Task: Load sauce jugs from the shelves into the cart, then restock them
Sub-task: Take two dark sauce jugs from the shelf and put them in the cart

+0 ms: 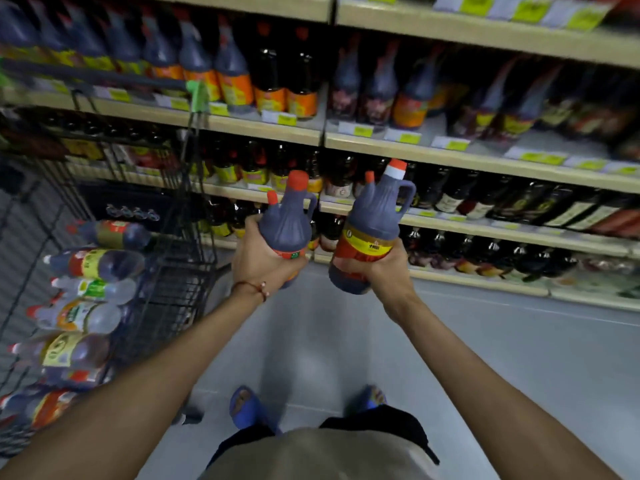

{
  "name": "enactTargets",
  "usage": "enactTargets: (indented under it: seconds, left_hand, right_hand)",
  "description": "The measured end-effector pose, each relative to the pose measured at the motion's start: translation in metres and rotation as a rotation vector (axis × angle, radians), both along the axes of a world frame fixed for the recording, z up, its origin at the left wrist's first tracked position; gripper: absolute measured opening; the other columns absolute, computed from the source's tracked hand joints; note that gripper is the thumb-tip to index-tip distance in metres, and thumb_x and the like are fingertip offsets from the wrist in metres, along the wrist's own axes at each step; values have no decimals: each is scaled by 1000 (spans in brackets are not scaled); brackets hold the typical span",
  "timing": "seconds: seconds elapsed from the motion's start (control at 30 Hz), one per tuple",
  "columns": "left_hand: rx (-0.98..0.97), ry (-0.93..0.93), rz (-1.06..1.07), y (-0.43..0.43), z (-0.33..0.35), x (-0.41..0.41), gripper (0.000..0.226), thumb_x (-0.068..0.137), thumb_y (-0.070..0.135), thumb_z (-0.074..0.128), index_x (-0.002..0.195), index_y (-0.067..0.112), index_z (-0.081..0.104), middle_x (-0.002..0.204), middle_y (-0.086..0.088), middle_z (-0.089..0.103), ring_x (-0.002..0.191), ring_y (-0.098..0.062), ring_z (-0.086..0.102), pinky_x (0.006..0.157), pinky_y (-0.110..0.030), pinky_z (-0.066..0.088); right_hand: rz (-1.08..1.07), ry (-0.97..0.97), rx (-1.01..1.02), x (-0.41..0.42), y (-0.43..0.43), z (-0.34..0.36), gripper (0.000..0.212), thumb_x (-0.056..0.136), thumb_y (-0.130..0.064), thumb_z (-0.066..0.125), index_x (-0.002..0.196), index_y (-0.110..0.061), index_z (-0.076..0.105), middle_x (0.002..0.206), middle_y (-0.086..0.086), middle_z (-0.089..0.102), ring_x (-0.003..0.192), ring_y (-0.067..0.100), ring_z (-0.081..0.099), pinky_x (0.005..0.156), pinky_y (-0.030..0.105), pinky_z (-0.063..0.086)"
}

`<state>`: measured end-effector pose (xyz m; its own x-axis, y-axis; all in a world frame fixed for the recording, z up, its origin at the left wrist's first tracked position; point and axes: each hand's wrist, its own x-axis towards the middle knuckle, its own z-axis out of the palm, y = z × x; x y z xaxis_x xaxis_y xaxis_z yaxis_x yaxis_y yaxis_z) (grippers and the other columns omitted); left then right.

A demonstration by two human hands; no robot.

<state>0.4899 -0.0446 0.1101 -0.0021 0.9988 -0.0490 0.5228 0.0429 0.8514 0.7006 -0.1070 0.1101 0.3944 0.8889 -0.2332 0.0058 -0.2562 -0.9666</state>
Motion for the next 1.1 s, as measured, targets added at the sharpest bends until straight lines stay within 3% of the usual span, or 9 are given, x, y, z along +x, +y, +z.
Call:
enactTargets:
  seconds: [0.07,0.17,0.33,0.47,0.63,0.83,0.97,1.1]
  left_hand:
    - [9,38,-8,-12,9,42,91,46,54,80,125,31,43,112,7,66,99,-23,66,80,-45,58]
    - [28,119,-29,-24,16,100,88,46,53,85,121,29,44,111,3,68,98,-28,67,79,-46,58]
    - [43,181,-64,-28,24,173,89,46,52,87,121,24,48,111,-1,69,98,-30,67,77,-43,58]
    - [96,104,-79,-20,26,218,95,50,37,95,131,22,48,112,6,64,95,-16,61,81,-29,52]
    - [185,69,-140,8,31,260,90,47,33,99,125,20,55,108,10,59,97,-12,58,81,-27,48]
    - [206,173,-207,57,19,299,80,44,54,92,111,24,60,107,4,67,96,-19,65,76,-34,55]
    - [251,140,-263,93,24,325,56,50,40,94,92,27,58,90,8,65,81,-14,63,64,-30,53]
    - [270,69,-223,132,23,351,49,52,29,92,86,24,56,89,3,66,77,-14,63,61,-34,56]
  right_hand:
    - [19,-23,11,45,-10,-2,65,57,-3,99,113,-18,68,100,-4,78,88,12,75,73,29,62]
    - [11,-20,7,105,-22,-2,72,52,-11,102,115,-15,69,104,1,78,93,21,76,79,41,64]
    - [-14,-1,45,177,-34,7,65,58,0,97,110,-21,66,99,-4,77,84,7,74,69,22,58]
    - [-30,-3,52,222,-30,7,67,57,-3,99,114,-17,67,103,0,77,88,12,74,75,30,62]
    - [-92,-7,58,261,-11,11,75,57,-9,100,120,-22,61,106,-7,74,85,-1,71,66,16,57]
    - [-123,-77,27,302,31,10,109,38,-39,104,133,-19,55,118,-1,72,104,15,71,83,35,63]
    - [-123,-108,27,325,65,14,108,41,-39,103,134,-17,51,120,0,70,105,16,70,81,32,62]
    - [-156,-157,44,348,102,11,103,38,-41,103,126,-12,59,112,4,74,99,20,74,81,42,64]
